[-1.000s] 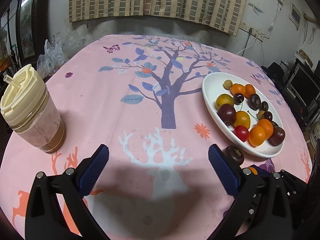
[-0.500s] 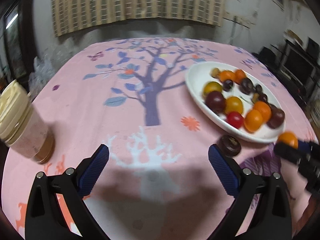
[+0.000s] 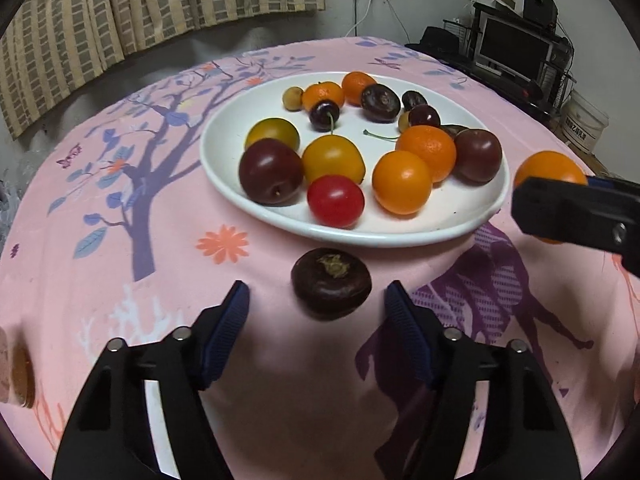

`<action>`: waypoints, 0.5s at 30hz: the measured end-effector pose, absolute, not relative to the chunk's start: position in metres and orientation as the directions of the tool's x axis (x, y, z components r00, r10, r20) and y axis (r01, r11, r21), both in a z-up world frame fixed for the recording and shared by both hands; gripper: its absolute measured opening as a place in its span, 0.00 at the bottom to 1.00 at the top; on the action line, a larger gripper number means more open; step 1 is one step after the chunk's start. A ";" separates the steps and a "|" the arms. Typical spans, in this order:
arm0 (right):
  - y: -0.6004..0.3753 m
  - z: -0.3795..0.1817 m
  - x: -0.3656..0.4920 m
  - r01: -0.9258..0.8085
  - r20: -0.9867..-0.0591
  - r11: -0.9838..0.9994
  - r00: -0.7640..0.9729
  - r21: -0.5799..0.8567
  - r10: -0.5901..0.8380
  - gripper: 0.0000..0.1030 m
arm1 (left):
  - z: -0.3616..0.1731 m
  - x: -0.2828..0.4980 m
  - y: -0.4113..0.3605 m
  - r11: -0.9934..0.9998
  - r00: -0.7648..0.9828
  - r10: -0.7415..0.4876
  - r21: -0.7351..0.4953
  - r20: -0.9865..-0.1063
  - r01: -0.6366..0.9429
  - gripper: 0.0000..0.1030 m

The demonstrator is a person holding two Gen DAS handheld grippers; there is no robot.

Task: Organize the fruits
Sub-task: 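Grasp the orange with the right tool while the left tool grasps the dark plum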

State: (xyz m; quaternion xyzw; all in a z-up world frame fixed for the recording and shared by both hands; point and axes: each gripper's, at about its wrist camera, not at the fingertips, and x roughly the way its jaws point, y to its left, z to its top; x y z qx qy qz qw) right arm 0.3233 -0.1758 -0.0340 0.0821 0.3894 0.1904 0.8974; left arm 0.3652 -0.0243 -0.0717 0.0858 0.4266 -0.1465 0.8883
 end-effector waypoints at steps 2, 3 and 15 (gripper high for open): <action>-0.177 -0.033 0.323 -0.274 -0.668 0.915 0.625 0.296 0.403 0.38 | -0.072 0.369 -0.027 0.943 0.592 -0.194 0.018 -0.782 0.333 0.55; -0.178 -0.033 0.324 -0.272 -0.667 0.915 0.627 0.297 0.402 0.38 | -0.073 0.371 -0.028 0.942 0.585 -0.204 0.005 -0.785 0.336 0.50; -0.179 -0.039 0.328 -0.251 -0.679 0.930 0.635 0.270 0.368 0.38 | -0.067 0.350 -0.031 0.941 0.591 -0.210 0.004 -0.779 0.339 0.36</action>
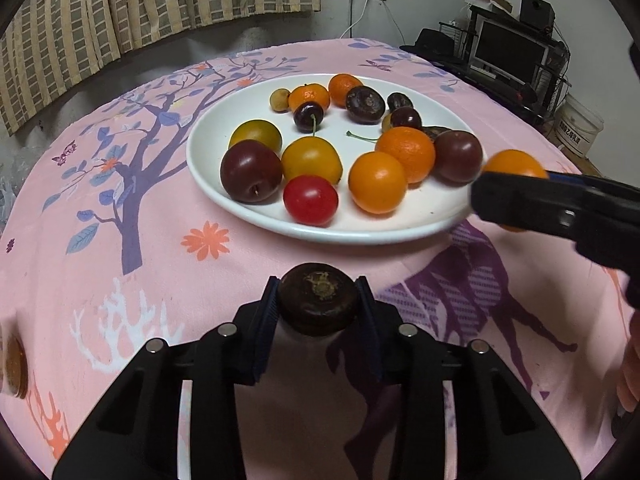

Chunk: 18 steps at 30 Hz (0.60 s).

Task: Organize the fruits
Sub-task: 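Grasp the orange with the right tool while the left tool grasps the dark plum, then drop the orange and plum into the white plate, opening both tools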

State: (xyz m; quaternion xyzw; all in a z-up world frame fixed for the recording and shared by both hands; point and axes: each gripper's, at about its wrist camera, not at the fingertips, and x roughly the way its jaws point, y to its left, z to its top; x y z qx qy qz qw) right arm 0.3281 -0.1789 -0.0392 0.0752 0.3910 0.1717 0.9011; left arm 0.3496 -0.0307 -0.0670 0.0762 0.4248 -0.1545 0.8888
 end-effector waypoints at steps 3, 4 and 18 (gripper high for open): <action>-0.176 -0.040 0.327 -0.268 -0.675 0.921 0.627 0.282 0.389 0.38 | -0.058 0.336 -0.026 0.939 0.599 -0.233 -0.017 -0.766 0.343 0.36; -0.176 -0.038 0.327 -0.276 -0.668 0.918 0.629 0.286 0.397 0.38 | -0.052 0.332 -0.023 0.937 0.605 -0.252 -0.034 -0.756 0.348 0.36; -0.191 -0.009 0.381 -0.222 -0.570 0.935 0.745 0.278 0.346 0.38 | 0.013 0.415 -0.033 0.949 0.697 -0.282 -0.083 -0.660 0.305 0.36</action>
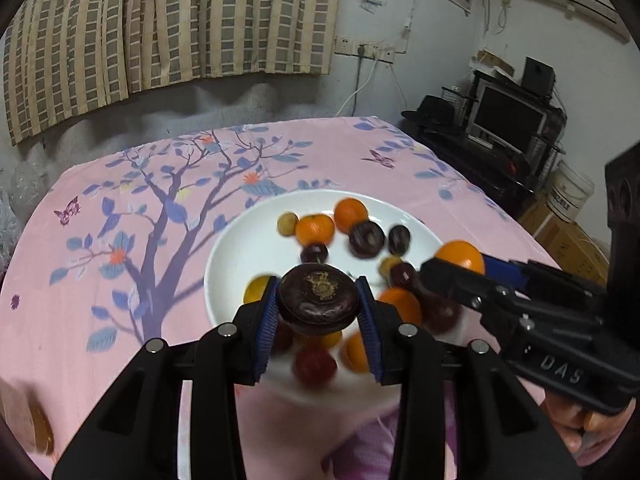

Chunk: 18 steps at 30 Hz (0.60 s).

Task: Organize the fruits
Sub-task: 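Drop the orange and plum into the white plate, opening both tools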

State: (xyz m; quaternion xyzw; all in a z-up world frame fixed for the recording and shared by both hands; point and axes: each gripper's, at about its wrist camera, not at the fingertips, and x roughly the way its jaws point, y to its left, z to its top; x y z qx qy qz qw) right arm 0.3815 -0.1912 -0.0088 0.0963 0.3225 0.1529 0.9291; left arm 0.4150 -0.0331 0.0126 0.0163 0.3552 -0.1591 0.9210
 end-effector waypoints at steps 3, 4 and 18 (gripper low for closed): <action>-0.195 -0.019 0.410 -0.191 -0.597 0.945 0.737 0.265 0.317 0.38 | 0.006 0.444 -0.041 0.952 0.684 -0.265 -0.074 -0.679 0.296 0.36; -0.196 -0.022 0.417 -0.187 -0.607 0.947 0.731 0.261 0.312 0.38 | 0.003 0.453 -0.044 0.954 0.681 -0.257 -0.067 -0.686 0.293 0.36; -0.201 -0.020 0.427 -0.190 -0.611 0.950 0.731 0.246 0.304 0.47 | 0.014 0.448 -0.030 0.991 0.733 -0.099 0.002 -0.673 0.135 0.86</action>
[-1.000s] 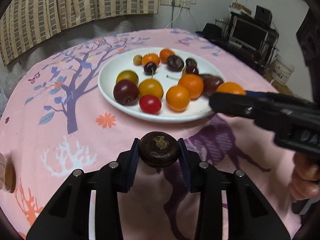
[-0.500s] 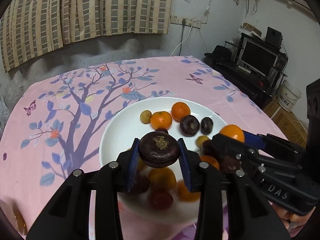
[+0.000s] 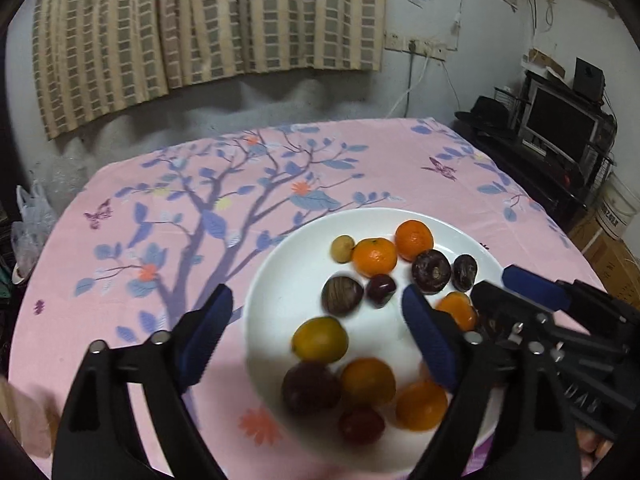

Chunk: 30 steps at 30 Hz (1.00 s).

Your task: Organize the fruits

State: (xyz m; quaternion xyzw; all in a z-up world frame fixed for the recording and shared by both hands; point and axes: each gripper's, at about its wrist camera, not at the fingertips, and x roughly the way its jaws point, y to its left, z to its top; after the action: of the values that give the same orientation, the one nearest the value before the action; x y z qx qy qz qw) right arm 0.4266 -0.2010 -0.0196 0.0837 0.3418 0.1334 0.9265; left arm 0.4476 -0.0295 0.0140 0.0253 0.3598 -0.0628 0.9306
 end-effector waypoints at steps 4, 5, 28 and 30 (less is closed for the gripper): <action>-0.200 -0.004 0.396 -0.211 -0.587 0.949 0.747 0.235 0.311 0.62 | 0.027 0.411 -0.011 0.993 0.732 -0.101 -0.025 -0.674 0.114 0.95; -0.199 -0.003 0.385 -0.221 -0.582 0.950 0.752 0.221 0.310 0.64 | 0.028 0.398 -0.006 0.993 0.729 -0.104 -0.032 -0.676 0.113 0.95; -0.198 -0.057 0.256 -0.247 -0.663 0.968 0.720 0.034 0.207 0.96 | -0.015 0.262 0.011 0.994 0.722 -0.078 0.005 -0.688 0.113 0.95; -0.196 -0.058 0.256 -0.240 -0.662 0.971 0.726 0.005 0.183 0.96 | -0.017 0.262 0.009 0.993 0.716 -0.073 0.014 -0.695 0.114 0.95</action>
State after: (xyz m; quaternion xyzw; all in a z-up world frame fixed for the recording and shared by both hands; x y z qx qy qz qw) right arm 0.2559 -0.1957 -0.0581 -0.0407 0.3518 0.1139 0.9282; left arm 0.2622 0.0091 -0.0167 0.0278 0.3737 -0.0506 0.9257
